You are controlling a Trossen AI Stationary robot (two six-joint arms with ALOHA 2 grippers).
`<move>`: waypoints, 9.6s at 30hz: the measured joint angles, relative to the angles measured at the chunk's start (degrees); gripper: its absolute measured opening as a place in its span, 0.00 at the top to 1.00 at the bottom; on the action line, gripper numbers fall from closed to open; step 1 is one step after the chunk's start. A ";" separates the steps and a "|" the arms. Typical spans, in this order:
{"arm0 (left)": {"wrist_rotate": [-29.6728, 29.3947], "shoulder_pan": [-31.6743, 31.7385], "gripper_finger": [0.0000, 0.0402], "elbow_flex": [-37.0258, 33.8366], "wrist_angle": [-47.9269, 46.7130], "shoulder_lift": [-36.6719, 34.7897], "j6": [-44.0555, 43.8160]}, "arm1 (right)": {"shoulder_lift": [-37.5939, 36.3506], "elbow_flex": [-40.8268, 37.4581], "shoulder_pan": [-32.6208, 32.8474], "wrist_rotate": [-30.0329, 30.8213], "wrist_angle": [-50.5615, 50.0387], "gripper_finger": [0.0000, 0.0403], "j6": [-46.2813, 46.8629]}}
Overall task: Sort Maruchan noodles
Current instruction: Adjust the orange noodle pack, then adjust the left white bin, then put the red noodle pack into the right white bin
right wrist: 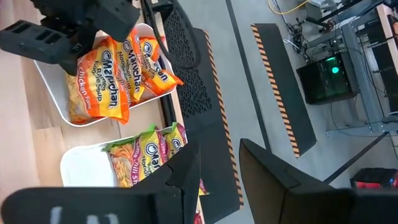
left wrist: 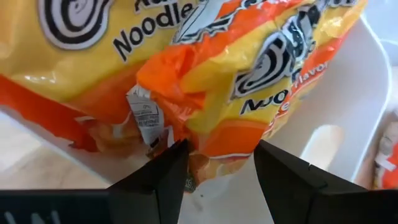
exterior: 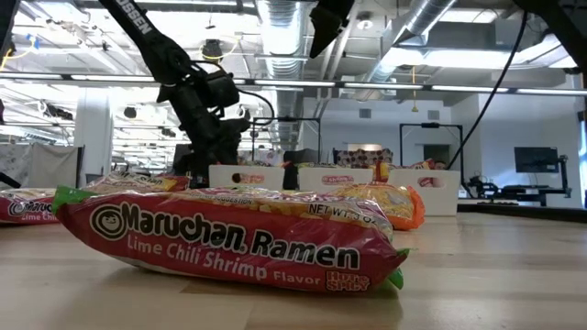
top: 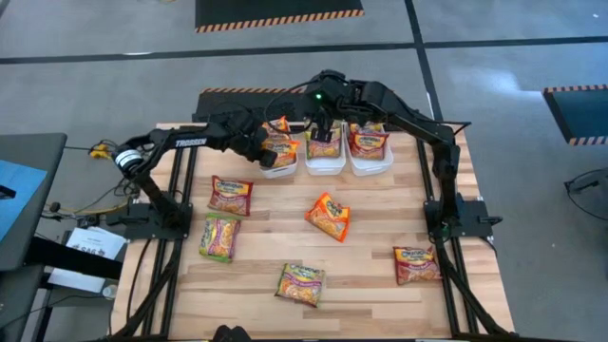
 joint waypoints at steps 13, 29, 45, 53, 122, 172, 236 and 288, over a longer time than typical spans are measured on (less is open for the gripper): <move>13.19 0.38 0.56 -0.33 -1.77 -5.23 -0.83 | 0.00 0.00 -0.26 0.00 -0.34 0.67 0.95; 10.49 -7.82 0.56 -0.20 1.70 -11.38 -2.32 | 0.00 -0.01 -0.22 0.00 -0.31 0.67 1.03; 2.85 -14.00 0.56 -0.17 0.34 -7.63 -0.31 | 0.02 0.00 -0.12 -0.01 -0.30 0.67 1.43; 1.36 -14.09 0.56 -0.11 0.29 -4.28 -0.53 | 0.02 -0.01 0.46 -0.04 -0.84 0.67 1.46; -8.14 -13.73 0.56 -0.26 -23.28 -44.06 5.91 | -27.85 -46.21 26.45 -12.49 -21.71 0.67 76.61; -9.15 -13.73 0.56 -0.22 -23.66 -44.06 -0.72 | -41.66 -98.08 42.82 -44.98 6.38 0.45 70.54; -11.59 -13.71 0.56 -0.22 -23.61 -44.04 2.34 | -41.64 -61.85 8.19 -5.42 1.50 0.99 54.74; -16.04 -13.71 0.56 -0.22 -23.69 -44.04 2.41 | -19.65 -60.09 -13.38 -11.12 5.89 0.76 27.43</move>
